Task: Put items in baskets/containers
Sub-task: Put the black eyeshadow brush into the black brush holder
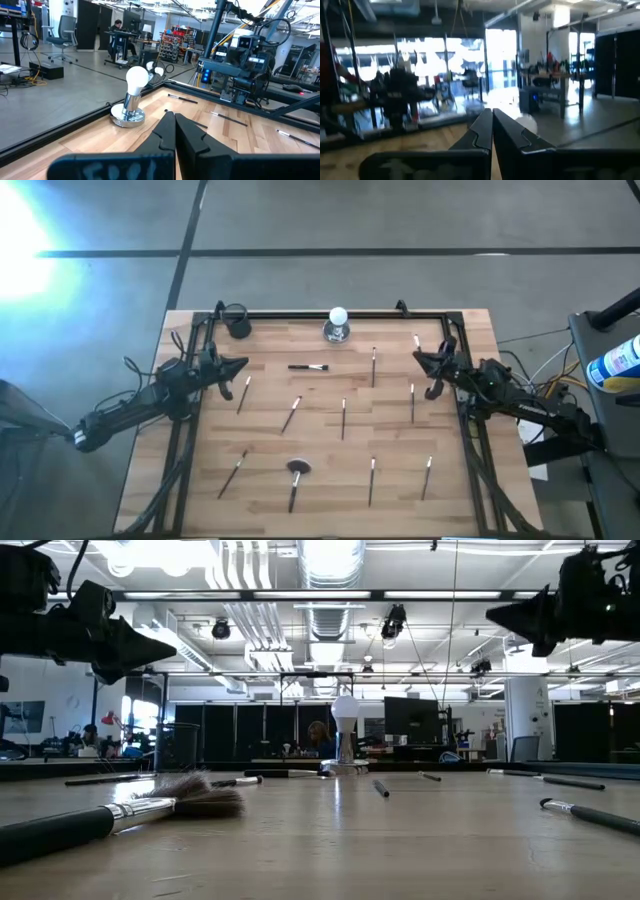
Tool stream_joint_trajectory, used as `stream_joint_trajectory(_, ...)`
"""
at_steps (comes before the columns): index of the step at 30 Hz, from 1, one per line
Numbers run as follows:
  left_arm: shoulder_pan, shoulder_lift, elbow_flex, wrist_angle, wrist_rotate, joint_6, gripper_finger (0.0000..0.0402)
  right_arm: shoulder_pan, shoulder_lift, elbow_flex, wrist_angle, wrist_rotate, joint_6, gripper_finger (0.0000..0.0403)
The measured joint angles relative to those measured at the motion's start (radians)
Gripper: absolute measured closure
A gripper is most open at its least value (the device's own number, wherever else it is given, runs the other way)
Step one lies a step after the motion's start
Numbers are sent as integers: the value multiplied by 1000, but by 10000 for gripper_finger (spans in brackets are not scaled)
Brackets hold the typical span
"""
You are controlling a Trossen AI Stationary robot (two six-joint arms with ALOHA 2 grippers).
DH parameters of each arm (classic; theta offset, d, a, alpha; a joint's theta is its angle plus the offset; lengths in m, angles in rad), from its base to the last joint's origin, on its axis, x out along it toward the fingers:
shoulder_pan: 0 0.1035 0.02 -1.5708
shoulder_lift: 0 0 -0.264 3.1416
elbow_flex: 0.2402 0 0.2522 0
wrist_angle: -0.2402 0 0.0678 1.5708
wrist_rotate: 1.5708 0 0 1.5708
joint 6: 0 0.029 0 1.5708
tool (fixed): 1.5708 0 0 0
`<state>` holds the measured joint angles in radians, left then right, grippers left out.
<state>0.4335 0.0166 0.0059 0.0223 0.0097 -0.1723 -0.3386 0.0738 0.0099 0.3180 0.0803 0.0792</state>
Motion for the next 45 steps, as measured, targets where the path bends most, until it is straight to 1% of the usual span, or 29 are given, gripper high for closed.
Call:
stream_joint_trajectory(3, 0, 0, 0, 3, 0, -12, 401, 0, 1, 1, 52, 0, 60, 394)
stream_joint_trajectory(9, 0, 0, 0, 29, -29, -16, 401, 0, 43, 1, 67, 3, 69, 394)
stream_joint_trajectory(11, 0, 0, 0, 29, -29, -18, 401, 0, 80, 1, 66, 36, 102, 394)
stream_joint_trajectory(14, 0, 0, 0, 30, -30, -52, 401, 0, 161, 28, 34, 122, 152, 394)
stream_joint_trajectory(17, 0, 1, 0, 30, -32, -95, 401, 0, 276, 93, -27, 201, 201, 394)
stream_joint_trajectory(21, 0, 12, 0, 55, -29, -134, 401, -1, 488, 207, -113, 263, 260, 394)
stream_joint_trajectory(25, -1, 39, 0, 58, 104, -138, 401, 0, 733, 312, -144, 261, 353, 394)
stream_joint_trajectory(27, -1, 50, 0, 80, 109, -141, 401, 0, 848, 359, -162, 260, 408, 394)
stream_joint_trajectory(30, 0, 60, 0, 119, 51, -167, 401, -2, 1007, 438, -219, 253, 505, 394)
stream_joint_trajectory(32, 0, 69, 0, 132, 51, -171, 401, -7, 1101, 493, -267, 252, 554, 392)
stream_joint_trajectory(35, -1, 86, 0, 132, 58, -179, 401, -30, 1221, 570, -364, 245, 631, 377)
stream_joint_trajectory(38, -1, 104, 0, 133, 85, -185, 401, -76, 1321, 638, -429, 202, 677, 351)
stream_joint_trajectory(43, -1, 121, 0, 134, 88, -185, 401, -168, 1457, 731, -458, 128, 680, 307)
stream_joint_trajectory(45, -1, 126, 0, 135, 89, -185, 401, -198, 1504, 766, -473, 120, 669, 296)
